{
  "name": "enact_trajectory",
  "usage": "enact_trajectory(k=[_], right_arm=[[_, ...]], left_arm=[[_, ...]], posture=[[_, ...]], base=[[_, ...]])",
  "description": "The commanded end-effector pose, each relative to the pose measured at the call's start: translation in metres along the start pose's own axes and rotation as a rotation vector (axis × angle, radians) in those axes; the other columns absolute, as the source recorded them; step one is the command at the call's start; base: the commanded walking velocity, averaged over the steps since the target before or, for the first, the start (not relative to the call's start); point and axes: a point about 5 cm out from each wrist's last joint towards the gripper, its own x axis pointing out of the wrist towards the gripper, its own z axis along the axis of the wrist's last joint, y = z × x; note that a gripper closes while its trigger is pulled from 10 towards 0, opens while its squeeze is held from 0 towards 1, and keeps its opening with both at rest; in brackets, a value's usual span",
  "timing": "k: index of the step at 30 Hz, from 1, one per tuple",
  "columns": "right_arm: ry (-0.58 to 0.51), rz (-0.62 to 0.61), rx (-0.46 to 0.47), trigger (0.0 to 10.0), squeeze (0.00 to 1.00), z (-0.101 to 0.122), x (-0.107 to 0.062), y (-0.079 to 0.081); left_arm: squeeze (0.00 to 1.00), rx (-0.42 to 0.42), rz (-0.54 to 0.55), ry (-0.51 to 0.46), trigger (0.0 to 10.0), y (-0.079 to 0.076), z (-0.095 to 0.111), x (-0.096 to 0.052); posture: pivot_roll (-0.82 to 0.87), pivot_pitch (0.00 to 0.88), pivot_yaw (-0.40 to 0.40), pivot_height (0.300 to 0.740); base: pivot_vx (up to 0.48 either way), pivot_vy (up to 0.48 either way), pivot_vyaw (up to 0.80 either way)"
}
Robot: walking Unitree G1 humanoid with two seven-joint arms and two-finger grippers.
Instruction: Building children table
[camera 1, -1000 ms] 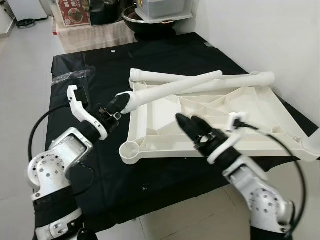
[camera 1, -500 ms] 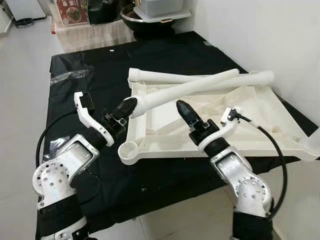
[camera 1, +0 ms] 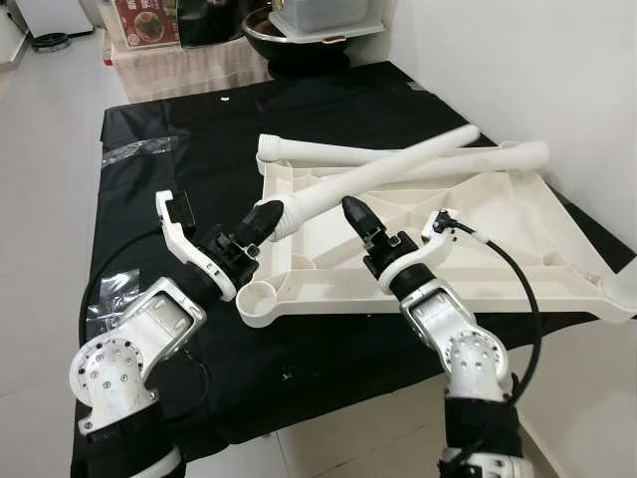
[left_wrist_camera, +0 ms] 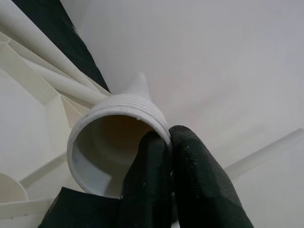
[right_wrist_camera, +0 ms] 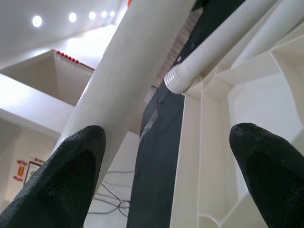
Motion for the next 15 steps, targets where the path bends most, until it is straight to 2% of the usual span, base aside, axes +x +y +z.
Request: enact_trajectory(k=[1,4,7,15], right_arm=[[-0.004,0.109,0.136,10.0,0.0,-0.02,0.02,0.035],[-0.039,0.179,0.18,10.0,0.0,-0.016,0.024,0.044],[-0.051,0.208,0.192,10.0,0.0,-0.012,0.024,0.046],[-0.051,0.263,0.201,10.0,0.0,-0.004,0.017,0.043]], left_arm=[[0.0,0.003,-0.048,0.021,0.0,-0.009,-0.004,0.0],[0.0,-0.007,-0.05,0.03,0.0,-0.01,-0.008,0.0],[0.0,-0.01,-0.05,0.031,0.0,-0.01,-0.009,-0.001],[0.0,-0.014,-0.044,0.022,0.0,-0.011,-0.007,-0.002]], posture=[[-0.02,0.121,-0.027,0.74],[-0.01,0.122,-0.028,0.74],[-0.01,0.124,-0.027,0.74],[-0.01,0.129,-0.028,0.74]], base=[[0.0,0.0,0.0],[0.0,0.0,0.0],[0.0,0.0,0.0],[0.0,0.0,0.0]])
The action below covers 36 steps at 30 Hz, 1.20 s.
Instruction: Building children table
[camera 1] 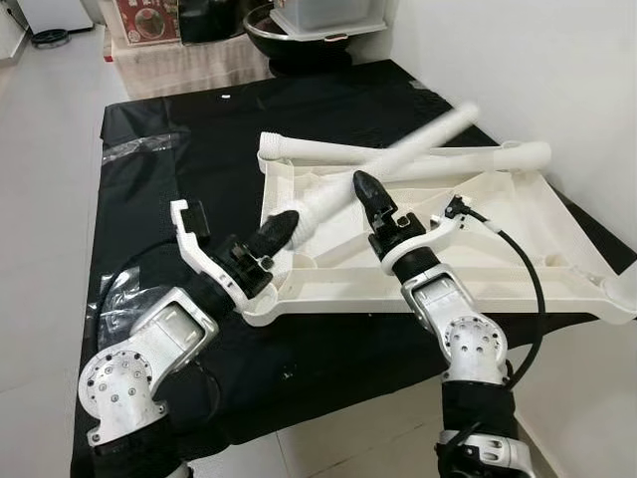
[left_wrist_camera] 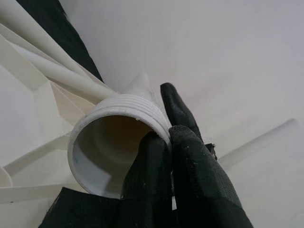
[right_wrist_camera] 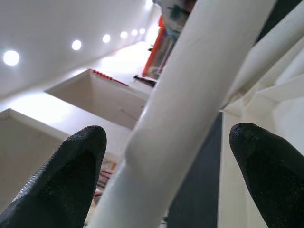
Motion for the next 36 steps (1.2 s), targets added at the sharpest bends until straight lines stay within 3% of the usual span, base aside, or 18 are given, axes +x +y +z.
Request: enact_trajectory(k=[1,7,21,22,23,24,36], right_arm=[[0.008,0.12,0.101,10.0,0.0,-0.017,0.015,0.027],[0.034,0.213,0.121,10.0,0.0,-0.018,0.012,0.036],[0.077,0.241,0.127,10.0,0.0,-0.03,0.02,0.043],[0.077,0.248,0.127,4.3,0.0,-0.029,0.02,0.044],[0.077,0.248,0.127,4.3,0.0,-0.029,0.02,0.044],[0.075,0.253,0.127,0.0,0.0,-0.029,0.02,0.045],[0.056,0.284,0.114,0.0,0.0,-0.018,0.017,0.048]], left_arm=[[0.0,-0.004,-0.026,-0.011,0.0,-0.005,0.001,-0.001],[0.0,-0.007,-0.037,-0.007,0.0,-0.006,0.0,0.0],[0.0,-0.034,-0.104,0.043,0.0,-0.015,-0.012,-0.002],[0.0,-0.035,-0.105,0.042,0.0,-0.015,-0.012,-0.002],[0.0,-0.035,-0.105,0.042,0.0,-0.015,-0.012,-0.002],[0.0,-0.035,-0.105,0.041,0.0,-0.015,-0.012,-0.002],[0.0,-0.032,-0.095,0.037,0.0,-0.013,-0.012,-0.002]], posture=[[-0.01,0.129,-0.028,0.74],[-0.02,0.127,-0.025,0.74],[-0.01,0.127,-0.03,0.74],[-0.01,0.127,-0.03,0.74],[-0.01,0.127,-0.03,0.74],[-0.01,0.127,-0.03,0.74],[-0.02,0.122,-0.03,0.74]], base=[[0.0,0.0,0.0],[0.0,0.0,0.0],[0.0,0.0,0.0],[0.0,0.0,0.0],[0.0,0.0,0.0],[0.0,0.0,0.0],[0.0,0.0,0.0]])
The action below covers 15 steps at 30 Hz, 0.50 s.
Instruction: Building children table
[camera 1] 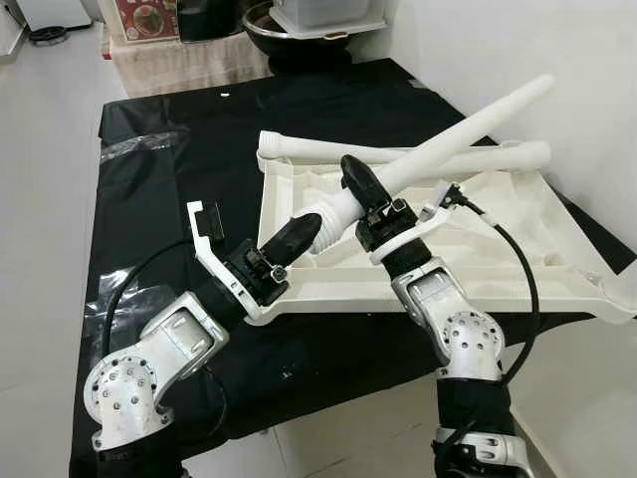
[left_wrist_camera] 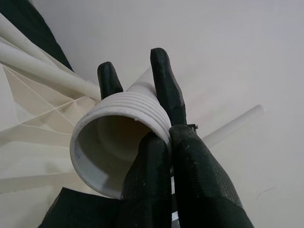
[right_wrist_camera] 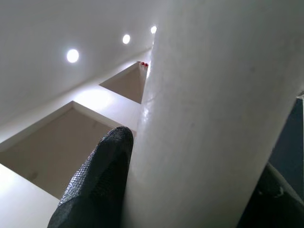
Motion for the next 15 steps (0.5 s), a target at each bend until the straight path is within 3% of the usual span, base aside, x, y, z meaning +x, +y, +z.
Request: enact_trajectory(k=[1,4,5,6,10,11,12,15], right_arm=[[0.011,0.081,0.005,0.0,0.0,-0.011,0.018,0.021],[0.012,0.081,-0.002,0.0,0.0,-0.011,0.018,0.021],[0.014,0.082,-0.01,0.0,0.0,-0.01,0.018,0.021],[0.016,0.083,-0.022,0.0,0.0,-0.009,0.018,0.022],[0.021,0.079,-0.061,0.0,0.0,-0.007,0.018,0.022],[0.014,0.065,-0.092,0.0,0.0,-0.004,0.018,0.022],[-0.012,0.013,-0.183,0.0,0.0,0.004,0.019,0.018],[-0.073,-0.066,-0.28,0.0,0.0,0.022,0.02,0.012]], left_arm=[[0.0,0.015,0.016,-0.007,0.0,0.001,-0.001,-0.003],[0.0,0.03,0.032,-0.014,0.5,0.003,-0.001,-0.003],[0.8,0.047,0.058,-0.022,10.0,0.007,0.0,-0.003],[1.0,0.041,0.096,-0.041,10.0,0.012,0.002,-0.003],[1.0,0.031,0.133,-0.07,10.0,0.019,0.006,-0.005],[1.0,0.034,0.129,-0.07,10.0,0.019,0.007,-0.006],[1.0,0.058,0.091,-0.048,10.0,0.014,0.007,-0.009],[1.0,0.109,0.028,0.004,10.0,0.006,0.006,-0.015]], posture=[[-0.02,0.122,-0.03,0.74],[-0.02,0.12,-0.029,0.74],[-0.02,0.12,-0.029,0.74],[-0.02,0.12,-0.028,0.74],[-0.02,0.12,-0.028,0.74],[-0.02,0.119,-0.028,0.74],[-0.02,0.119,-0.028,0.74],[-0.02,0.118,-0.027,0.74]], base=[[0.0,0.0,0.0],[0.0,0.0,0.0],[0.0,0.0,0.0],[0.0,0.0,0.0],[0.0,0.0,0.0],[0.0,0.0,0.0],[0.0,0.0,0.0],[0.0,0.0,0.0]])
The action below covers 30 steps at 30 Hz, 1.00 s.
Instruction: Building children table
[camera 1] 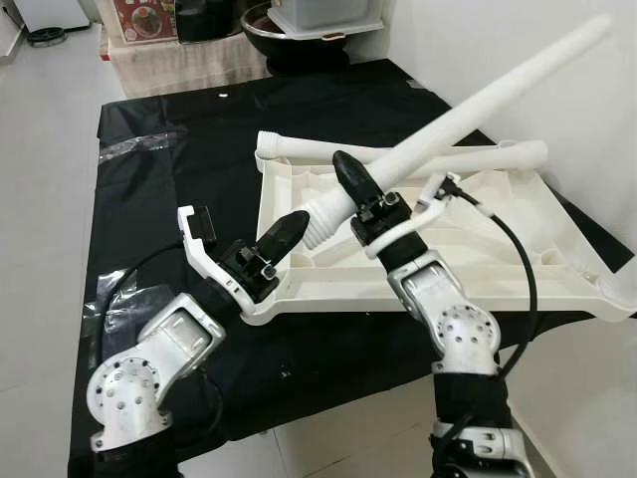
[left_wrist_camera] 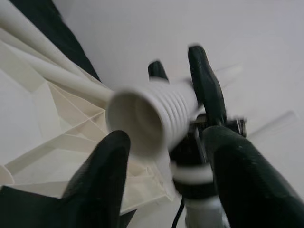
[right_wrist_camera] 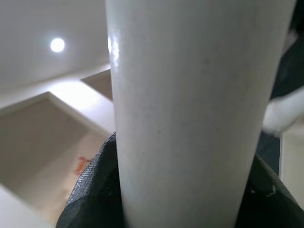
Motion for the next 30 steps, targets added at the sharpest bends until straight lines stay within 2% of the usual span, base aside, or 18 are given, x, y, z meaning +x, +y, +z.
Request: enact_trajectory(k=[1,3,4,5,6,9,10,11,12,14,15,16,17,18,19,20,22,30], right_arm=[[-0.026,-0.036,-0.044,0.0,0.0,0.006,0.001,-0.003],[-0.051,-0.069,-0.112,0.0,0.0,0.016,0.002,-0.007],[-0.051,-0.069,-0.112,0.0,0.0,0.016,0.002,-0.007],[-0.079,-0.091,-0.185,0.0,0.0,0.031,0.002,-0.009],[-0.09,-0.099,-0.214,0.0,0.0,0.036,0.002,-0.01],[-0.101,-0.106,-0.236,0.0,0.0,0.042,0.002,-0.01],[-0.11,-0.116,-0.338,0.0,0.0,0.053,0.002,-0.009],[-0.11,-0.116,-0.338,0.0,0.0,0.053,0.002,-0.009],[-0.088,-0.109,-0.452,0.0,0.0,0.058,0.001,-0.007],[-0.029,-0.073,-0.613,0.0,0.0,0.061,0.0,-0.002],[-0.029,-0.073,-0.613,0.0,0.0,0.061,0.0,-0.002],[0.059,-0.008,-0.733,0.4,0.0,0.054,-0.003,0.003],[0.124,0.038,-0.806,0.4,0.0,0.047,-0.005,0.006],[0.213,0.116,-0.881,4.7,0.0,0.037,-0.01,0.011],[0.213,0.116,-0.881,4.7,0.0,0.037,-0.01,0.011],[0.278,0.176,-0.913,9.8,0.0,0.028,-0.015,0.013],[0.392,0.276,-0.948,10.0,0.0,0.012,-0.025,0.019],[0.49,0.343,-0.991,10.0,0.0,0.001,-0.034,0.021]], left_arm=[[1.0,0.018,-0.05,0.033,10.0,-0.006,-0.003,-0.004],[1.0,0.052,-0.073,0.048,10.0,-0.008,0.0,-0.01],[1.0,0.052,-0.073,0.048,10.0,-0.008,0.0,-0.01],[1.0,0.099,-0.079,0.062,10.0,-0.007,0.005,-0.018],[1.0,0.12,-0.077,0.069,10.0,-0.006,0.008,-0.021],[1.0,0.144,-0.067,0.072,10.0,-0.005,0.01,-0.024],[1.0,0.2,-0.037,0.072,10.0,-0.001,0.018,-0.029],[1.0,0.2,-0.037,0.072,10.0,-0.001,0.018,-0.029],[1.0,0.255,-0.02,0.067,10.0,-0.001,0.026,-0.031],[1.0,0.333,-0.006,0.056,10.0,-0.003,0.038,-0.032],[1.0,0.333,-0.006,0.056,10.0,-0.003,0.038,-0.032],[1.0,0.385,-0.003,0.043,10.0,-0.006,0.046,-0.029],[1.0,0.417,-0.002,0.034,10.0,-0.008,0.051,-0.027],[1.0,0.445,-0.036,0.033,10.0,-0.014,0.056,-0.025],[1.0,0.445,-0.036,0.033,10.0,-0.014,0.056,-0.025],[0.0,0.475,-0.086,0.041,10.0,-0.022,0.059,-0.023],[0.0,0.544,-0.223,0.077,10.0,-0.042,0.063,-0.02],[0.0,0.664,-0.399,0.109,10.0,-0.064,0.076,-0.012]], posture=[[-0.02,0.118,-0.027,0.74],[-0.03,0.118,-0.023,0.74],[-0.03,0.118,-0.023,0.74],[-0.03,0.117,-0.023,0.74],[-0.03,0.117,-0.023,0.74],[-0.03,0.116,-0.022,0.74],[-0.02,0.115,-0.025,0.74],[-0.02,0.115,-0.025,0.74],[-0.02,0.112,-0.026,0.74],[-0.02,0.109,-0.029,0.74],[-0.02,0.109,-0.029,0.74],[-0.03,0.105,-0.03,0.74],[-0.03,0.105,-0.03,0.74],[-0.04,0.1,-0.028,0.74],[-0.04,0.1,-0.028,0.74],[-0.04,0.1,-0.028,0.74],[-0.04,0.091,-0.029,0.74],[-0.04,0.08,-0.025,0.74]], base=[[0.0,0.0,0.0],[0.0,0.0,0.0],[0.0,0.0,0.0],[0.0,0.0,0.0],[0.0,0.0,0.0],[0.0,0.0,0.0],[0.0,0.0,0.0],[0.0,0.0,0.0],[0.0,0.0,0.0],[0.0,0.0,0.0],[0.0,0.0,0.0],[0.0,0.0,0.0],[0.0,0.0,0.0],[0.0,0.0,0.0],[0.0,0.0,0.0],[0.0,0.0,0.0],[0.0,0.0,0.0],[0.0,0.0,0.0]])
